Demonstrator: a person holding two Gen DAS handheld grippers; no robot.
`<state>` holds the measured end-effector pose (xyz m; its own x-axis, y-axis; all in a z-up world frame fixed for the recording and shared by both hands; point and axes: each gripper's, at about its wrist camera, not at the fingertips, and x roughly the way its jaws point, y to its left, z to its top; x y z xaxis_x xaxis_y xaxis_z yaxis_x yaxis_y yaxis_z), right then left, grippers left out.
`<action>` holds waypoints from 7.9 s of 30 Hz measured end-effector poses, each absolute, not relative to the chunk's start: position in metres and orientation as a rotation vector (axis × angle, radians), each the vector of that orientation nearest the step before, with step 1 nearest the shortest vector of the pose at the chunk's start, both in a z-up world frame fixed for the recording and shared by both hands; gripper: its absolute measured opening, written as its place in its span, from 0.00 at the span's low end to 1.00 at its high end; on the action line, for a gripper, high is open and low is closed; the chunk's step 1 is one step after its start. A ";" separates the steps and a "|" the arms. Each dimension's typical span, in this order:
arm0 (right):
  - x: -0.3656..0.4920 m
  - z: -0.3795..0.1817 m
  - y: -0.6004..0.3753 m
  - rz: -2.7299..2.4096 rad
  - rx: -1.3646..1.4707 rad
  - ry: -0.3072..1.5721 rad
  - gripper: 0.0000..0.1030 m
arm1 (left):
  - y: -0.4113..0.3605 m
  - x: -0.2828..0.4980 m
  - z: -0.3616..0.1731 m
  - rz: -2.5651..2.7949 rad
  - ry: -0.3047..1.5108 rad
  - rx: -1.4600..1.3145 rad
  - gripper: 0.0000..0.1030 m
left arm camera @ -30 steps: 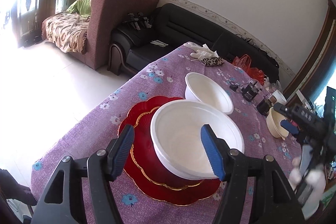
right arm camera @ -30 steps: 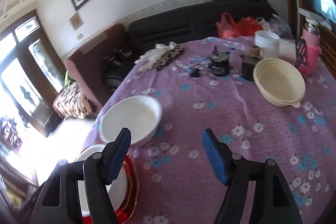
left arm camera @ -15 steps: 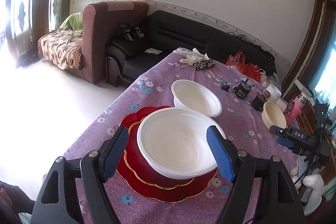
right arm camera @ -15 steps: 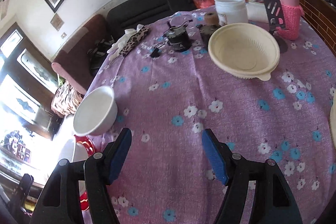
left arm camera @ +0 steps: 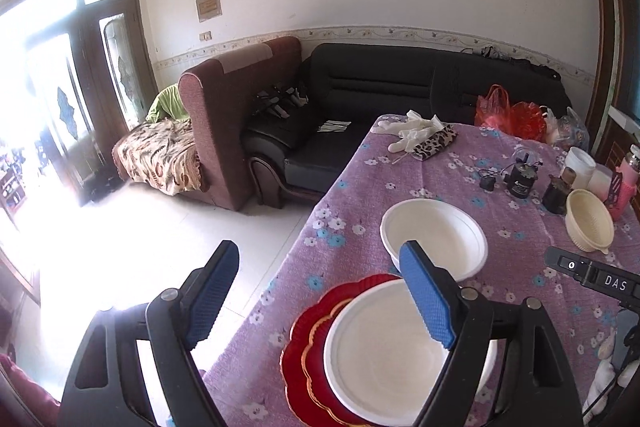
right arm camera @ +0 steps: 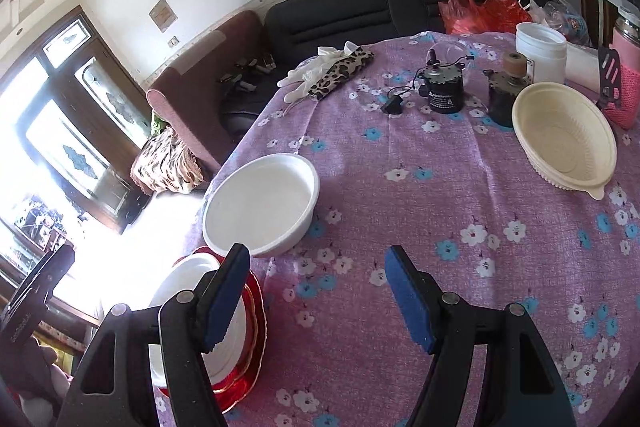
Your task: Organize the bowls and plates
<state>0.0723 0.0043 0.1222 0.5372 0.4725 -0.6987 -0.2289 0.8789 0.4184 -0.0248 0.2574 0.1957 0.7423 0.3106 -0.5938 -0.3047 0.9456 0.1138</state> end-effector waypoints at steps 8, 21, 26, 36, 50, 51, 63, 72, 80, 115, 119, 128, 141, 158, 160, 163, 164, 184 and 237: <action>0.106 0.107 0.025 0.404 0.282 0.933 0.73 | 0.268 0.038 0.180 0.333 0.724 0.076 0.80; 0.147 0.075 0.043 0.386 0.274 0.997 0.73 | 0.288 0.165 0.118 0.094 1.011 -0.096 0.80; 0.158 0.056 0.056 0.410 0.274 1.049 0.73 | 0.286 0.191 0.087 0.065 1.113 -0.093 0.80; 0.181 0.033 0.067 0.439 0.333 1.123 0.64 | 0.271 0.208 0.055 0.020 1.234 -0.004 0.50; 0.179 0.036 0.083 0.469 0.308 1.122 0.20 | 0.252 0.198 0.069 -0.019 1.180 0.052 0.19; 0.179 0.039 0.083 0.471 0.305 1.114 0.20 | 0.252 0.198 0.071 -0.020 1.176 0.048 0.19; 0.168 0.089 0.067 0.445 0.292 0.993 0.20 | 0.233 0.180 0.119 -0.019 1.073 0.056 0.19; 0.126 0.127 0.040 0.425 0.256 0.896 0.20 | 0.208 0.132 0.148 -0.029 0.977 0.020 0.19; 0.076 0.148 0.024 0.435 0.229 0.840 0.20 | 0.201 0.077 0.163 -0.020 0.921 -0.032 0.19; -0.067 0.152 0.043 0.574 0.234 0.767 0.20 | 0.229 -0.113 0.170 0.138 0.686 -0.207 0.19; -0.057 0.143 0.061 0.580 0.221 0.787 0.22 | 0.246 -0.105 0.160 0.164 0.700 -0.246 0.19; -0.015 0.127 0.095 0.583 0.211 0.834 0.22 | 0.273 -0.073 0.141 0.212 0.728 -0.260 0.19; 0.012 0.104 0.112 0.514 0.143 0.844 0.22 | 0.275 -0.041 0.127 0.227 0.724 -0.238 0.19; 0.012 0.092 0.131 0.484 0.009 0.777 0.21 | 0.277 -0.048 0.118 0.333 0.674 -0.197 0.68; 0.012 0.093 0.131 0.489 0.015 0.774 0.24 | 0.277 -0.055 0.125 0.344 0.645 -0.189 0.71; 0.012 0.094 0.130 0.504 0.034 0.767 0.34 | 0.276 -0.063 0.134 0.353 0.618 -0.182 0.76; 0.012 0.096 0.129 0.511 0.046 0.762 0.38 | 0.275 -0.066 0.136 0.358 0.613 -0.177 0.77; -0.027 0.129 0.093 0.487 0.086 0.660 0.66 | 0.245 -0.117 0.174 0.396 0.553 -0.089 0.80; -0.019 0.075 -0.216 0.032 0.422 0.719 0.70 | 0.005 -0.016 0.095 -0.041 0.775 0.139 0.82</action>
